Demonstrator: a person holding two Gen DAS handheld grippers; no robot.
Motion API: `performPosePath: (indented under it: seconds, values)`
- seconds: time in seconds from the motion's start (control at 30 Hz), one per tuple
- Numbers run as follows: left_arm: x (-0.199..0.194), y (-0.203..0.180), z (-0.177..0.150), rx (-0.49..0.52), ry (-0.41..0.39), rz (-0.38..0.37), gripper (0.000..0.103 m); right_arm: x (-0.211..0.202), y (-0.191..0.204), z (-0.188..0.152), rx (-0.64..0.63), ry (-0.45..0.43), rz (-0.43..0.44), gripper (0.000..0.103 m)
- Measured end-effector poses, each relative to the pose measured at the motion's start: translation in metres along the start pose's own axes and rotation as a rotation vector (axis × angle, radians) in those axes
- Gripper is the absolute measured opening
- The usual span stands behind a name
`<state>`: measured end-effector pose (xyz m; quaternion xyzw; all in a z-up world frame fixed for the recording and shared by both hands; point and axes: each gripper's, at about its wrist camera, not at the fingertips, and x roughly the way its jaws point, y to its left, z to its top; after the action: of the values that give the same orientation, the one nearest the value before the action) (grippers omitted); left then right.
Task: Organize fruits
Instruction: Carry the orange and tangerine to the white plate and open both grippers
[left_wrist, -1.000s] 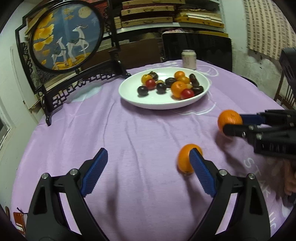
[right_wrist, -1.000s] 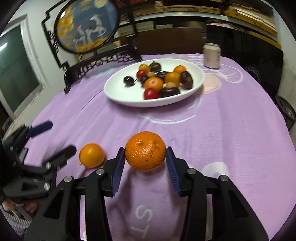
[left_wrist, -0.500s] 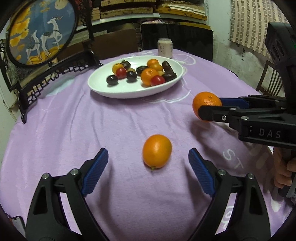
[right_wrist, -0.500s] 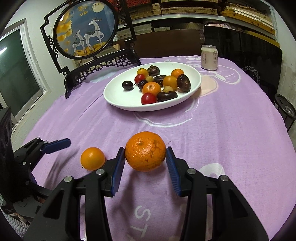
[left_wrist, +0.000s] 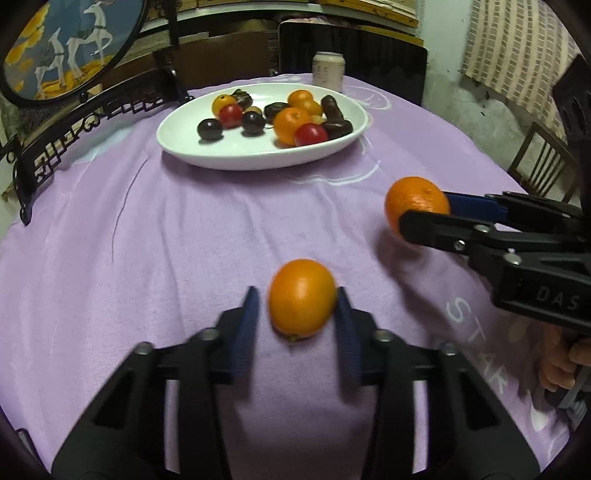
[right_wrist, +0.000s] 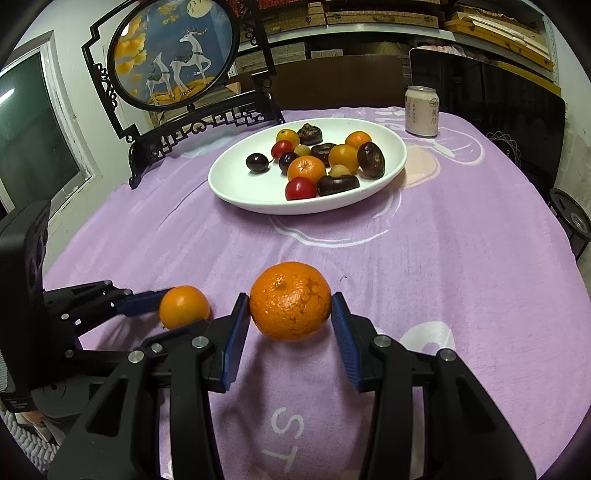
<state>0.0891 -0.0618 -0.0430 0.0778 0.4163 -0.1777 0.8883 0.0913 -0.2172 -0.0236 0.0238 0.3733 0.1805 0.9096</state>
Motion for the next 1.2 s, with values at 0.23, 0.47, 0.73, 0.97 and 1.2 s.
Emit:
performPosePath:
  seconds: [0.23,0.47,0.73,0.97,1.2]
  values:
    - [-0.008,0.016,-0.005,-0.071,-0.004,0.005,0.035,0.004,0.002,-0.009,0.003,0.029,-0.009,0.045]
    - [-0.019,0.023,-0.014,-0.130,0.011,-0.019,0.035,-0.012,0.019,-0.031,-0.028,0.038,0.033,0.045]
    - [-0.052,0.043,0.037,-0.139,-0.104,0.014,0.035,-0.037,0.020,0.002,-0.021,-0.039,0.087,0.045]
    - [-0.039,0.079,0.121,-0.177,-0.163,0.064,0.035,-0.039,0.026,0.077,-0.043,-0.150,0.049,0.045]
    - [0.027,0.102,0.160,-0.187,-0.104,0.091,0.035,0.024,0.039,0.109,-0.081,-0.095,0.011,0.045]
